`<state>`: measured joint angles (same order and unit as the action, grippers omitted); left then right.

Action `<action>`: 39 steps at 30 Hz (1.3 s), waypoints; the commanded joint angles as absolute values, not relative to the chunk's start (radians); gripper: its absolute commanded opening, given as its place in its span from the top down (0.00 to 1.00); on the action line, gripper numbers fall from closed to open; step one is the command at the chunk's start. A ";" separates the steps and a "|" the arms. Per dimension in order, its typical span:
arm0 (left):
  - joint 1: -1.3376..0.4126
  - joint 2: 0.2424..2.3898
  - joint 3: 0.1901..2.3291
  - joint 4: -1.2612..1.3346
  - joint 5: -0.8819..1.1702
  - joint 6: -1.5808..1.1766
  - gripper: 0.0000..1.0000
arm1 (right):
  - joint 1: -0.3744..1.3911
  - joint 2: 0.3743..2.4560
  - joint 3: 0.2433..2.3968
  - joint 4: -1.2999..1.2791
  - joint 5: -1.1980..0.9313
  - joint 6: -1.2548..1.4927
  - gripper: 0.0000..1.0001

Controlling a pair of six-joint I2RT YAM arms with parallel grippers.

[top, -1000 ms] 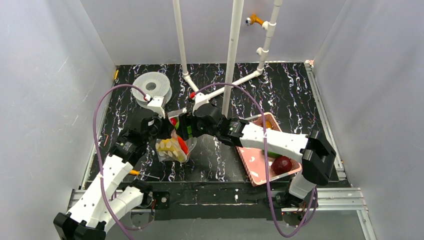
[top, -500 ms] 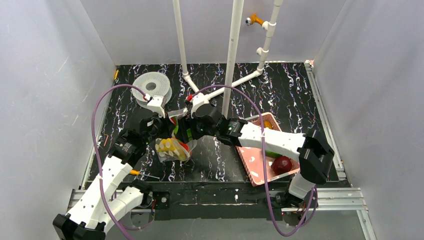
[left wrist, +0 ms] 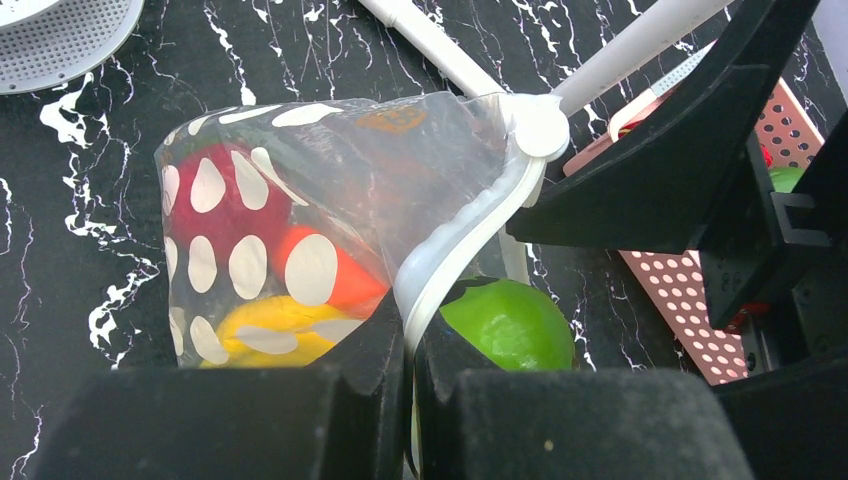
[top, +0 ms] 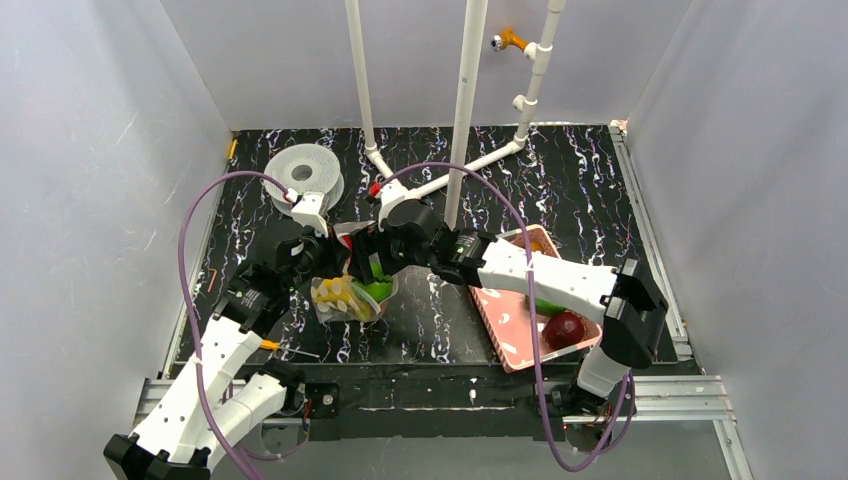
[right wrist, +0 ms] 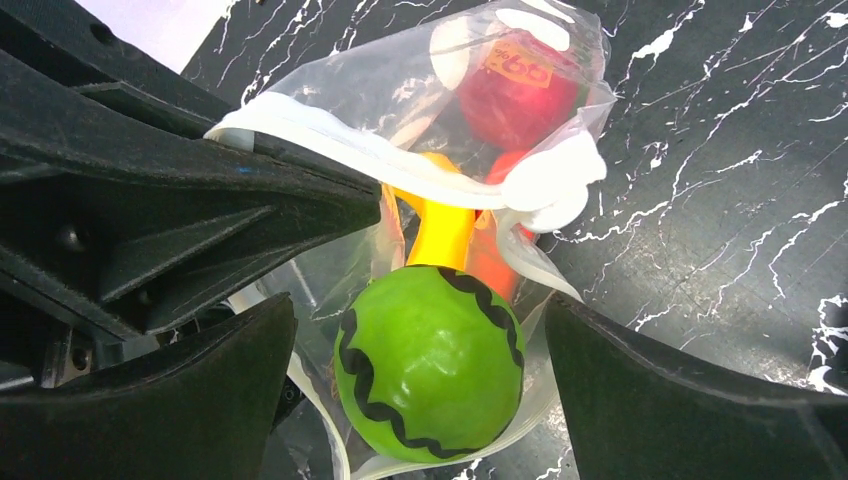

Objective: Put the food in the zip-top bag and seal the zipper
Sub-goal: Place the fake fruit in the zipper food storage bag, then adjust the zipper food storage bag at the center of the board.

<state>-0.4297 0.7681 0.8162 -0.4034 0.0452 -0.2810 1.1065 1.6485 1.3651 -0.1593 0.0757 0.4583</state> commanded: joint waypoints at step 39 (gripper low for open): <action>-0.434 0.754 0.819 -0.384 0.057 -0.285 1.00 | 1.011 1.610 1.253 -0.085 -0.075 0.559 0.92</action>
<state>-0.4297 0.7624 0.8124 -0.4034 0.0494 -0.2871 1.0084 1.6394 1.1885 -0.0807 -0.0814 0.5404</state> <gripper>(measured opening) 0.007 0.155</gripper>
